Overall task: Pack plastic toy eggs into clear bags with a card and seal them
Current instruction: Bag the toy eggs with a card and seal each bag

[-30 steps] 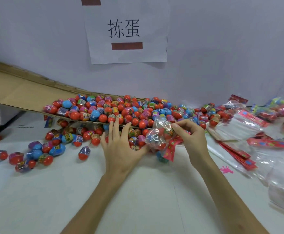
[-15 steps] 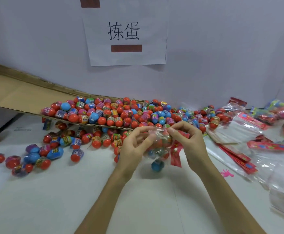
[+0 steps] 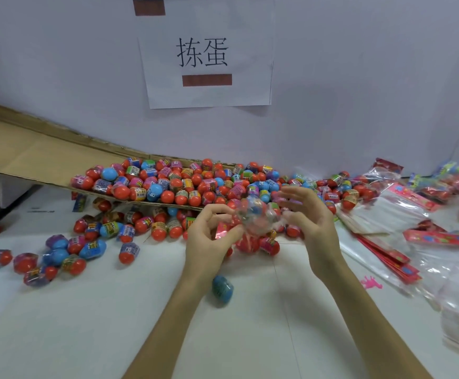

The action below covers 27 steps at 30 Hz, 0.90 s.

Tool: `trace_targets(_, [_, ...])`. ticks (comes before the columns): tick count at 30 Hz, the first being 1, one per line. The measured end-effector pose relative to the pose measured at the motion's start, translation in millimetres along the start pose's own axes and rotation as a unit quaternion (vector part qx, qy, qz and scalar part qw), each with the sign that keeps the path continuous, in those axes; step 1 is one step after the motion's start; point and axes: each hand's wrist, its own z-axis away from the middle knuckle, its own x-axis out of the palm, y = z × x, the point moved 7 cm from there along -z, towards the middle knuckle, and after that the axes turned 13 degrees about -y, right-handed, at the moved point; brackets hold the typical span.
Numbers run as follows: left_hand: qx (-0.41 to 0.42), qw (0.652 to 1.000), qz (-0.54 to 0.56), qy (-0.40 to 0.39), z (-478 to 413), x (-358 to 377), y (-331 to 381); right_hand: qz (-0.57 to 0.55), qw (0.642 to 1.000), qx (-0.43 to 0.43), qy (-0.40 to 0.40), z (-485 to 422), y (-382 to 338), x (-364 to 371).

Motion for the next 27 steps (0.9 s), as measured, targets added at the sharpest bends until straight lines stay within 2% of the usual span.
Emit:
trace_targets(3, [0.025, 0.998, -0.06, -0.02, 1.1, 6.4, 4.4, 0.059, 0.998, -0.023, -0.03, 0.7, -7.2, 9.6])
trace_targets(6, [0.026, 0.998, -0.064, -0.009, 1.4, 5.1, 3.9, 0.099, 0.994, -0.035, -0.033, 1.7, -8.6, 15.6])
trace_targets(9, [0.021, 0.999, -0.028, 0.01, 0.3, 0.2, 2.7, 0.089, 0.995, -0.035, -0.012, 2.1, -9.4, 10.6])
trace_targets(16, [0.006, 0.998, -0.044, 0.042, -0.4, -3.9, -1.2, 0.102, 0.992, -0.043, 0.055, 3.6, -10.8, 3.1])
trace_targets(23, [-0.016, 1.0, -0.013, 0.022, -1.1, 1.3, -2.8, 0.109, 0.992, -0.023, 0.059, 3.3, -0.9, 7.2])
trace_targets(27, [-0.025, 0.999, 0.015, 0.023, -1.9, 2.1, -3.9, 0.062, 0.996, 0.01, 0.055, 0.9, 8.5, 9.9])
